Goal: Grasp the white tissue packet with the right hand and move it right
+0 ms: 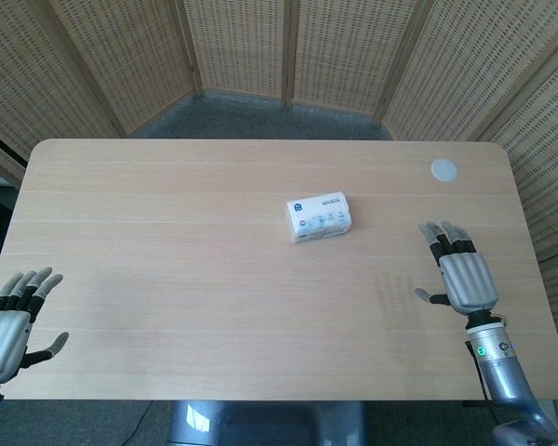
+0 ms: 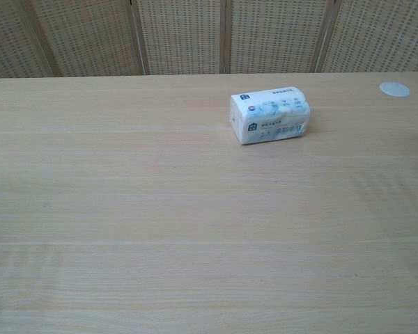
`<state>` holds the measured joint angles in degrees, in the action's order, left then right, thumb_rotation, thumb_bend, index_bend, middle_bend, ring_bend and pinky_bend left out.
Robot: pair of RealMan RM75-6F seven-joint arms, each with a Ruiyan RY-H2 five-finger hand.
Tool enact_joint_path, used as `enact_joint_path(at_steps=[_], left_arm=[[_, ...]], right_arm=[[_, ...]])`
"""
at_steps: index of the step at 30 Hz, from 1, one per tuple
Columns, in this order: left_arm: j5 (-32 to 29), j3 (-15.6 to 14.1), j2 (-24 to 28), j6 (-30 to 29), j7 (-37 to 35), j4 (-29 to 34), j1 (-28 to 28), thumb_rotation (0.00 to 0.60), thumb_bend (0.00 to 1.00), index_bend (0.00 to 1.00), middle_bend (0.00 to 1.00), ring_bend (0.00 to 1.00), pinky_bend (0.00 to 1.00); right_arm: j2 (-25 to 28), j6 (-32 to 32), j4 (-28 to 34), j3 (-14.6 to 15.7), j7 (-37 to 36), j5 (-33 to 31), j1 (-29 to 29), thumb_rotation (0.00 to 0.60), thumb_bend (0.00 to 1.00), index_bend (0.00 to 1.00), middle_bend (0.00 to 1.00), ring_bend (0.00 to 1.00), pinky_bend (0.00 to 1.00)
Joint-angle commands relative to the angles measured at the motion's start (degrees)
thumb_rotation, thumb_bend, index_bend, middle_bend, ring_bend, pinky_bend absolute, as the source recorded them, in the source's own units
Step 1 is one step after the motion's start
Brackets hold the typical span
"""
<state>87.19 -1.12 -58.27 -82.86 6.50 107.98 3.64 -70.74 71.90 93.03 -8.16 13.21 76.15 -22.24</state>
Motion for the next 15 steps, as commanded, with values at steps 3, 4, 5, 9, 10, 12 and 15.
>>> enact_joint_path(at_steps=[3, 4, 5, 9, 10, 12, 15], left_arm=[[-0.28, 0.12, -0.13, 0.42, -0.37, -0.29, 0.25, 0.600, 0.32, 0.12, 0.00, 0.00, 0.00], [-0.11, 0.06, -0.16, 0.38, -0.33, -0.33, 0.24, 0.600, 0.32, 0.12, 0.00, 0.00, 0.00], [0.04, 0.01, -0.19, 0.28, -0.29, -0.33, 0.19, 0.600, 0.32, 0.12, 0.00, 0.00, 0.00], [0.41, -0.02, -0.18, -0.13, -0.29, -0.12, 0.07, 0.600, 0.32, 0.12, 0.00, 0.00, 0.00], [0.53, 0.01, -0.16, -0.09, -0.16, -0.04, 0.16, 0.600, 0.32, 0.12, 0.00, 0.00, 0.00], [0.68, 0.08, -0.17, 0.11, 0.08, 0.15, 0.38, 0.600, 0.32, 0.12, 0.00, 0.00, 0.00], [0.96, 0.14, -0.27, 0.49, 0.48, 0.46, 0.76, 0.600, 0.32, 0.12, 0.00, 0.00, 0.00]], right_arm=[[-0.20, -0.32, 0.19, -0.10, 0.17, -0.20, -0.14, 0.567, 0.09, 0.00, 0.00, 0.00, 0.00], [-0.21, -0.62, 0.19, -0.04, 0.12, -0.21, -0.24, 0.565, 0.09, 0.00, 0.00, 0.00, 0.00], [-0.19, -0.83, 0.27, -0.02, -0.03, -0.14, -0.33, 0.566, 0.09, 0.00, 0.00, 0.00, 0.00], [-0.28, -2.12, 0.67, -0.20, -0.80, 0.76, -1.40, 0.568, 0.09, 0.00, 0.00, 0.00, 0.00], [-0.41, -3.09, 0.82, -0.36, -0.97, 1.01, -2.15, 0.567, 0.09, 0.00, 0.00, 0.00, 0.00], [-0.94, -5.01, 0.73, -0.83, -1.31, 1.19, -3.70, 0.560, 0.09, 0.00, 0.00, 0.00, 0.00], [-2.74, -9.52, -0.75, -2.12, -2.63, 0.56, -7.19, 0.537, 0.12, 0.00, 0.00, 0.00, 0.00]])
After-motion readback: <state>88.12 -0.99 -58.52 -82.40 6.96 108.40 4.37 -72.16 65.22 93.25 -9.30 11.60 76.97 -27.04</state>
